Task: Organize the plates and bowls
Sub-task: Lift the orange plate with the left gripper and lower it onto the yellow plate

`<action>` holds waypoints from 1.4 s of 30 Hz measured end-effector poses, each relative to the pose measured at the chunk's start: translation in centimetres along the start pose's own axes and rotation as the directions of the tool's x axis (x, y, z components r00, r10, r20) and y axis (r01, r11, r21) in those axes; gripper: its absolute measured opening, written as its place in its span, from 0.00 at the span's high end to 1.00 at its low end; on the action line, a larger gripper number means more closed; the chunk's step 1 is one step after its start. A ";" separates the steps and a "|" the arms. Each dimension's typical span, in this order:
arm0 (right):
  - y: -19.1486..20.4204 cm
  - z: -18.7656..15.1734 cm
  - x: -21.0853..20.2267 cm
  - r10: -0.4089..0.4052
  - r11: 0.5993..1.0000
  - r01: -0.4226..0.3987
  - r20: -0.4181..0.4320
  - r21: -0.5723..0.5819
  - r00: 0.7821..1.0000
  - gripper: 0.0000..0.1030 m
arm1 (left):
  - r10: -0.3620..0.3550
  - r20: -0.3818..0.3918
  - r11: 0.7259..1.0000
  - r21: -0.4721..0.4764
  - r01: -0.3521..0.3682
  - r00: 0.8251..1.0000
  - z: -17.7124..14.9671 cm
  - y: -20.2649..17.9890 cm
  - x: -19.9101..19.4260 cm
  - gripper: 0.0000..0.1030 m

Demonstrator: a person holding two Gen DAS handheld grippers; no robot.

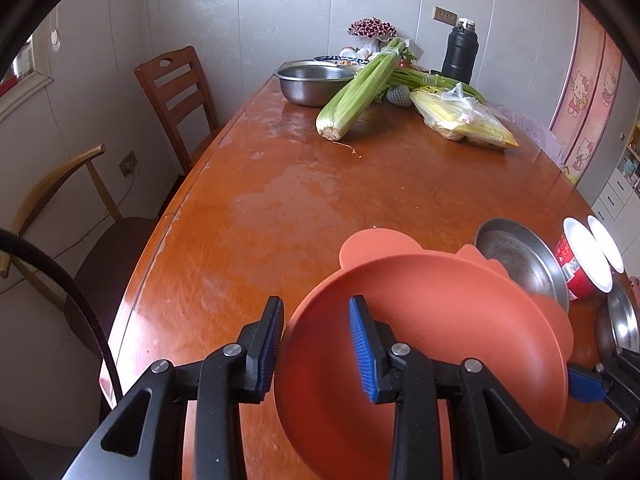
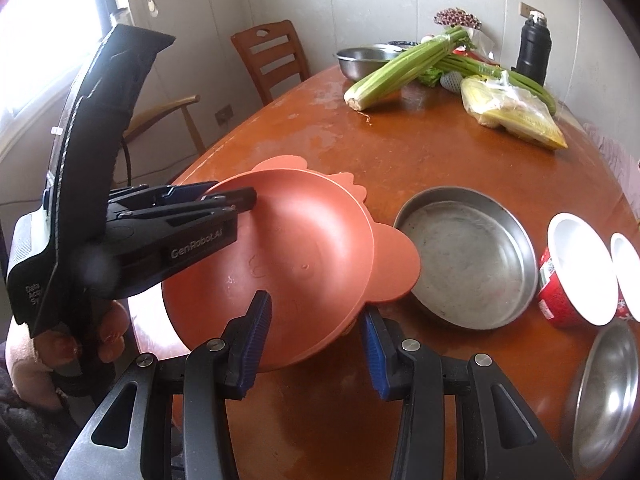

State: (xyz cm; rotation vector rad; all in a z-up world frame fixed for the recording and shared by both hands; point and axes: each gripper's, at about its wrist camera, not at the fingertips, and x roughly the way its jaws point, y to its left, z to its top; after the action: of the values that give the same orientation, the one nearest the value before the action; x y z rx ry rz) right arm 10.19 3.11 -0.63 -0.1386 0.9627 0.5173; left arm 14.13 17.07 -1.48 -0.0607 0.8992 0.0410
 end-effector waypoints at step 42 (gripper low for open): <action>2.2 -1.2 -1.5 0.088 0.993 -0.086 0.021 -0.082 0.996 0.52 | 0.052 -0.029 0.998 0.024 -0.051 0.998 0.5 0.3 2.1 0.65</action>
State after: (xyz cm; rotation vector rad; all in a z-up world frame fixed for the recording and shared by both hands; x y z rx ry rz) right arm 7.51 4.05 0.13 -0.1636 0.9266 0.6373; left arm 15.82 17.42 -2.79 -0.0161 0.9305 0.0778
